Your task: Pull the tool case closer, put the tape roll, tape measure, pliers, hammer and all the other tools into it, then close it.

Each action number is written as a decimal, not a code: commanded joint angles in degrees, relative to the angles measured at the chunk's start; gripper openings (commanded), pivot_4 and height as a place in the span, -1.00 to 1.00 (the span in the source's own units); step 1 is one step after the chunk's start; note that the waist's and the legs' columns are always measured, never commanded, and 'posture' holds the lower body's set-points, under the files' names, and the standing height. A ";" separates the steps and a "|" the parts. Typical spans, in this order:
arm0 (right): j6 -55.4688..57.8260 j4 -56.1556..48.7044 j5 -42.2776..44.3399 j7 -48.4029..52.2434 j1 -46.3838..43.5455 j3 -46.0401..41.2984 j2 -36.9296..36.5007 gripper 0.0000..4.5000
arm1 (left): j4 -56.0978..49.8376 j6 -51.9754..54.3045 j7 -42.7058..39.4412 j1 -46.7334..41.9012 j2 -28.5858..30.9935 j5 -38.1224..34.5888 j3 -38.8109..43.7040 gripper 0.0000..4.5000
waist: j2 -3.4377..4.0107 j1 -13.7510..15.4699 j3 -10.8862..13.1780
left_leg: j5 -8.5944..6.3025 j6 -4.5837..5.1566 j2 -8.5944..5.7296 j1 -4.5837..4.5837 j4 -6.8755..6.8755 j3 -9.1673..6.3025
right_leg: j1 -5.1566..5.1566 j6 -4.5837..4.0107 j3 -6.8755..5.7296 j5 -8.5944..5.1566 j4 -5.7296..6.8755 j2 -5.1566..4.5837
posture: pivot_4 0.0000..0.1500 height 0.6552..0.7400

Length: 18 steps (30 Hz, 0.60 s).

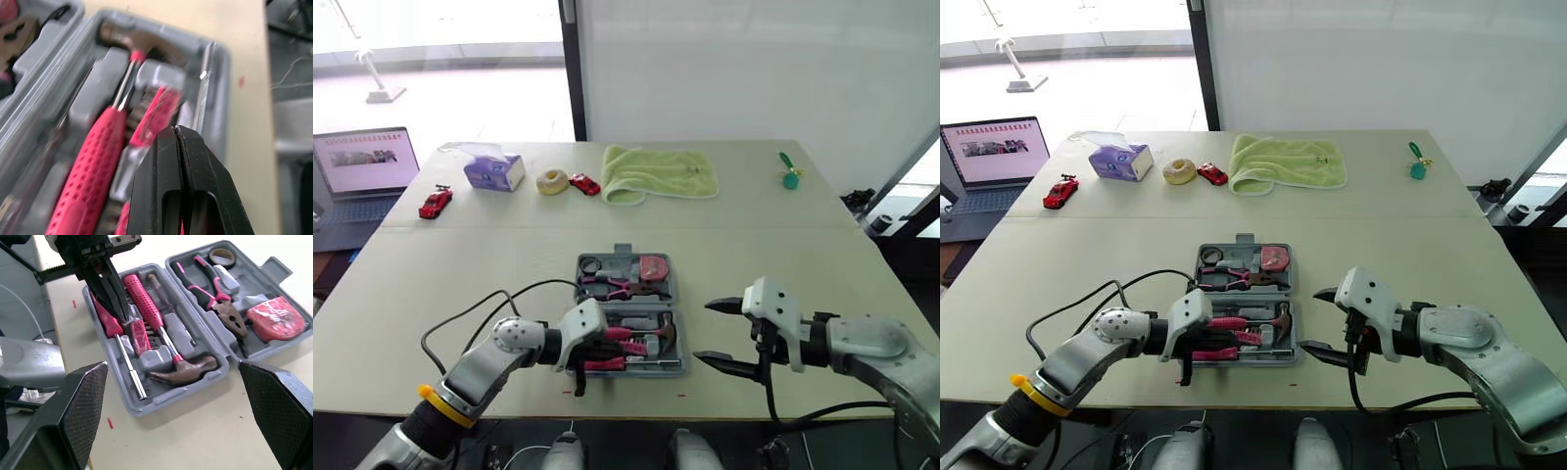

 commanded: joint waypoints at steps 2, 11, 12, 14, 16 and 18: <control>0.29 -2.85 1.12 -0.17 0.22 -2.02 -0.44 1.00 | 1.56 -3.91 -2.83 0.99 0.07 4.41 -2.73 -0.98 | 0.01 -0.02 -0.01 | 0.00 0.00 0.00 0.00 0.00 0.00 | 0.00 0.00 0.00 0.00 0.00 0.00 | 1.00 1.00; 1.00 -2.49 0.80 -0.27 -0.29 -1.85 -0.87 1.00 | 9.32 -10.46 -3.17 1.15 -0.20 14.99 -7.51 -0.98 | 0.42 -0.08 -0.53 | -0.04 0.06 0.00 0.54 -0.14 0.02 | 0.51 -0.02 0.00 -0.02 -0.16 0.00 | 1.00 1.00; 1.10 -2.47 0.81 -0.23 -0.36 -1.87 -0.89 1.00 | 9.54 -10.76 -3.05 1.36 -0.59 15.02 -7.26 -0.98 | 0.53 -0.18 -0.72 | -0.11 0.19 0.00 0.81 -0.21 0.04 | 0.79 -0.09 0.00 -0.08 -0.28 0.00 | 1.00 1.00; 1.24 -2.19 0.63 -0.23 -0.49 -1.76 -0.90 1.00 | 9.71 -11.17 -2.68 1.29 -1.34 14.87 -6.40 -0.98 | 0.74 -0.21 -0.94 | -0.16 0.27 0.01 0.85 -0.22 0.05 | 0.86 -0.14 0.00 -0.12 -0.35 0.00 | 1.00 1.00; 1.04 -1.49 0.09 -0.28 -0.79 -1.18 -0.70 1.00 | 9.83 -11.59 -2.41 0.44 -2.19 13.85 -4.62 -0.98 | 0.86 -0.10 -1.01 | -0.16 0.28 0.01 0.85 -0.22 0.05 | 0.88 -0.11 0.00 -0.11 -0.37 0.00 | 1.00 1.00; 0.88 -0.76 -0.53 -0.58 -1.50 -0.18 -0.22 1.00 | 8.10 -10.60 -2.74 -0.03 -3.10 10.49 -1.37 -0.98 | 0.86 -0.08 -1.02 | -0.15 0.27 0.01 0.83 -0.21 0.05 | 0.88 -0.05 0.00 -0.08 -0.40 0.00 | 1.00 1.00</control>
